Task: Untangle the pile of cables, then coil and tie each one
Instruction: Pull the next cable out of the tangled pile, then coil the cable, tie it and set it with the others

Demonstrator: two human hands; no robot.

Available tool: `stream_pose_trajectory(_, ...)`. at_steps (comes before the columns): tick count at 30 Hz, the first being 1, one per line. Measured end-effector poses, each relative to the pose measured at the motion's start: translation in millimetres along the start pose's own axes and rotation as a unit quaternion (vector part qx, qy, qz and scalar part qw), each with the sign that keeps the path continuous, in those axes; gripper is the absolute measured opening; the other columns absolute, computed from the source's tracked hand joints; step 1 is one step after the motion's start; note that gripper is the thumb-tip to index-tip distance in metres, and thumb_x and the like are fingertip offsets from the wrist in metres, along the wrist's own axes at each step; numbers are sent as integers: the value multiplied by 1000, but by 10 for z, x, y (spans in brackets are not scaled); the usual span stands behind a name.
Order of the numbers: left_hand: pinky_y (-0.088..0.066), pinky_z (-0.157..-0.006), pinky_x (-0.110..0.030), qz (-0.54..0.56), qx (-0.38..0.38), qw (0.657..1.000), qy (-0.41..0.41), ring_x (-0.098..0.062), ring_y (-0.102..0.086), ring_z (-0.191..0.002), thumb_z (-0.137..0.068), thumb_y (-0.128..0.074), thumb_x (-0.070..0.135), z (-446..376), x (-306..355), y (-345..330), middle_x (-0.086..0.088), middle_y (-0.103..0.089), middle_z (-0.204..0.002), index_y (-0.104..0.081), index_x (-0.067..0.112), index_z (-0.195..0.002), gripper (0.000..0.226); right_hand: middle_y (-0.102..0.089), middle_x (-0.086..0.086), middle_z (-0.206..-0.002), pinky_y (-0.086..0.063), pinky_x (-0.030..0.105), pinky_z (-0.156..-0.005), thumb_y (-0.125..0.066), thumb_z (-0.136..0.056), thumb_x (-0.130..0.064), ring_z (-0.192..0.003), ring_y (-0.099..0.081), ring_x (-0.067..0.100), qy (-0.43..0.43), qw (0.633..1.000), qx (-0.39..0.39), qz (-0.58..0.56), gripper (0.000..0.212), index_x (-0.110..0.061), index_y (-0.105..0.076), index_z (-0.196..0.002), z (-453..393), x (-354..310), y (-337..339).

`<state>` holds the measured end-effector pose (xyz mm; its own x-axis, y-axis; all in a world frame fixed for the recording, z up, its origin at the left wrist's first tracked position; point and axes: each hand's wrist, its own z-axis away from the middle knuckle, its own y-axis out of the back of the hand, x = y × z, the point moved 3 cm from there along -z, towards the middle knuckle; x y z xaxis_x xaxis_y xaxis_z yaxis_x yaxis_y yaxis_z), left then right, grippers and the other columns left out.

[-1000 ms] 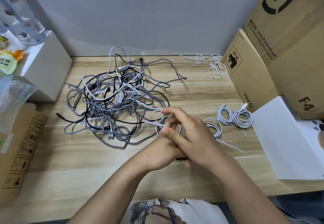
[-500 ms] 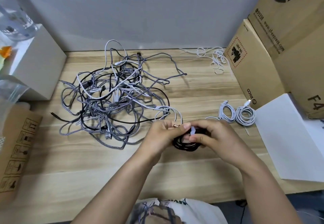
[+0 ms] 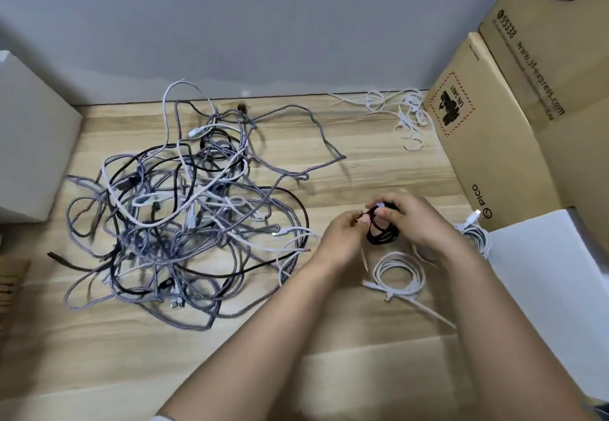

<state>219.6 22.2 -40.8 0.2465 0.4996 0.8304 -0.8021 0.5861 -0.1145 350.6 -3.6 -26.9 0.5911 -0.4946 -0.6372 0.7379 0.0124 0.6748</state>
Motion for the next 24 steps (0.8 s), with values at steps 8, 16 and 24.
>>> stream_pose_trajectory(8,-31,-47,-16,90,-63,989,99,-7,-44,-58,-102,-35,23,-261,-211,-208,1,-55,-74,-56,20,-88,25,-62,8,-109,-44,34,-89,-62,-89,-13,-104,-58,25,-52,993,16,107,14,-16,-72,-99,-356,375,-65)
stream_pose_trajectory(16,-44,-62,-16,7,-40,998,39,6,-54,-55,-79,-58,18,-82,-208,-164,8,-60,-71,-59,11,-93,16,-54,6,-113,-39,36,-93,-64,-86,-16,-113,-49,25,-18,983,82,161,20,-20,-70,-105,-223,215,-88)
stream_pose_trajectory(24,-45,-65,-12,-15,-49,999,-12,-2,-57,-60,-94,-48,0,551,-515,491,0,-65,-69,-62,8,-85,19,-55,3,-108,-38,13,-83,-63,-86,-7,-95,-49,6,77,995,37,-55,35,-11,-59,-121,182,-292,-721)
